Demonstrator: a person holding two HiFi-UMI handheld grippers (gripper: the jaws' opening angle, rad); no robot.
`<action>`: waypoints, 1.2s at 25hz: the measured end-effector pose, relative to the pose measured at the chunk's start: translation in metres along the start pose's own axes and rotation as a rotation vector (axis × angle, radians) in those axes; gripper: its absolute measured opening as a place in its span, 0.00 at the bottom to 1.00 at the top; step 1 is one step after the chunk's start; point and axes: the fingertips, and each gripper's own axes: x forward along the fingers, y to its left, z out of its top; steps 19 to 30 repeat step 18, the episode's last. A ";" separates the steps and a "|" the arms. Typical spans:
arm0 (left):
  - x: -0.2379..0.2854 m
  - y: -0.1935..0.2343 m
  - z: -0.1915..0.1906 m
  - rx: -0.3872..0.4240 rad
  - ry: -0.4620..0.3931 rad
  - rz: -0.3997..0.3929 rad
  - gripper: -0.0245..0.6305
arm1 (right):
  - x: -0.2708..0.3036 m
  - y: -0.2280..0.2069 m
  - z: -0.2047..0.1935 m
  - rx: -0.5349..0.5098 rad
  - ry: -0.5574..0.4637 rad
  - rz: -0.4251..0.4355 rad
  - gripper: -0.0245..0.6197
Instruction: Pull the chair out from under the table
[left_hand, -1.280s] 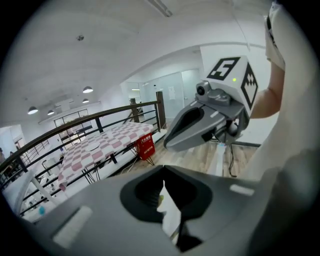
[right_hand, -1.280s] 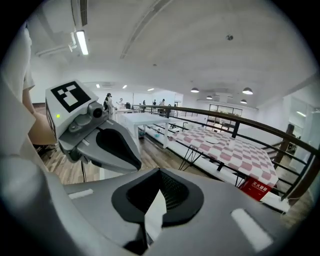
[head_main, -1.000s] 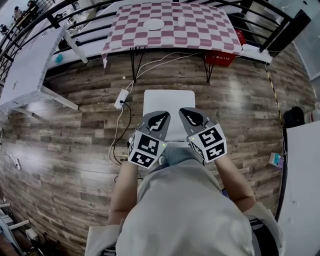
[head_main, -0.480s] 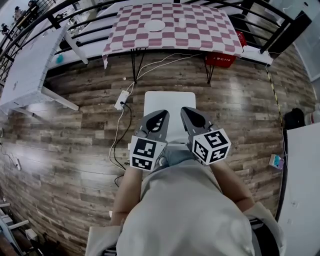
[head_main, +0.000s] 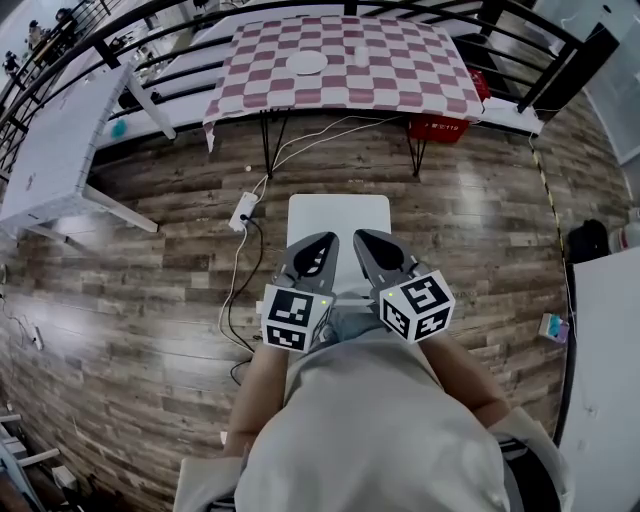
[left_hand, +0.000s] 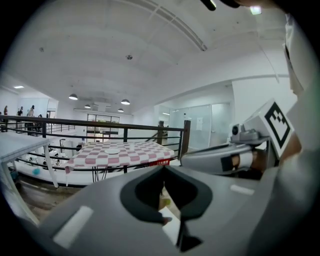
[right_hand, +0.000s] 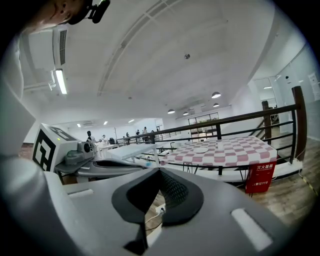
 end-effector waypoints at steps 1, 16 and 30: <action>0.001 0.000 0.000 0.002 0.000 0.000 0.05 | 0.000 -0.001 0.000 0.000 -0.001 -0.005 0.04; 0.003 0.006 0.001 -0.001 0.001 0.011 0.05 | 0.005 -0.005 0.002 -0.012 0.005 -0.021 0.04; 0.002 0.006 0.001 -0.001 0.001 0.011 0.05 | 0.005 -0.002 0.002 -0.015 0.006 -0.017 0.04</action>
